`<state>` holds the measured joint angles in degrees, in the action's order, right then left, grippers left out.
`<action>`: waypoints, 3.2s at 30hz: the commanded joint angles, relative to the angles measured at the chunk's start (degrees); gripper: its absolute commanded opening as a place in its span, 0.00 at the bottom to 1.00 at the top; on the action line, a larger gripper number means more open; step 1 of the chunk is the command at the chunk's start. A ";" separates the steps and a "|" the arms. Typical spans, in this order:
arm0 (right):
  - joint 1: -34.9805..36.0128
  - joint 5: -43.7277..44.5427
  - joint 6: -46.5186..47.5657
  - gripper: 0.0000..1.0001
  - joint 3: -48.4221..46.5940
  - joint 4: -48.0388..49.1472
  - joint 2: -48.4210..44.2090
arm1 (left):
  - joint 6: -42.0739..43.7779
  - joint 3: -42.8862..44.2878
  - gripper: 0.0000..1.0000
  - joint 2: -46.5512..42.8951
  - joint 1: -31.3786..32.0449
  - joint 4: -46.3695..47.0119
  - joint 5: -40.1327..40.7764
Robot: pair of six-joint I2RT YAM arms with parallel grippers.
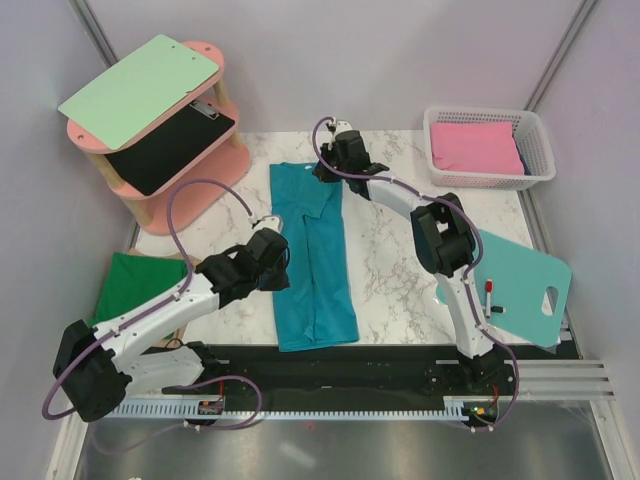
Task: Fold and stack the t-shirts
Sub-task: Rotate the tshirt 90 degrees, then grab the bottom of the folded rectangular tshirt with both arms
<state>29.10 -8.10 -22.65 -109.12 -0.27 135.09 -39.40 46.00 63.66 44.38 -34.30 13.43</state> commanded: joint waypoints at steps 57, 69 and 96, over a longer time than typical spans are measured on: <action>-3.35 -12.11 -9.69 0.74 70.61 -5.69 -60.54 | -12.54 -14.07 0.80 0.16 -1.23 1.17 -4.11; 3.15 -20.19 -23.04 0.66 85.21 -4.48 -71.81 | -17.38 -24.64 0.75 -15.41 -1.14 2.49 -15.27; 21.26 -13.36 -38.43 0.00 89.61 19.89 -55.88 | -17.47 -24.55 0.02 -9.69 -0.61 6.97 -17.91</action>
<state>49.80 -26.09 -61.17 -17.82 19.84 82.17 -56.07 21.02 53.32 43.53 -29.87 -3.38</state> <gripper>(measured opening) 0.033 0.109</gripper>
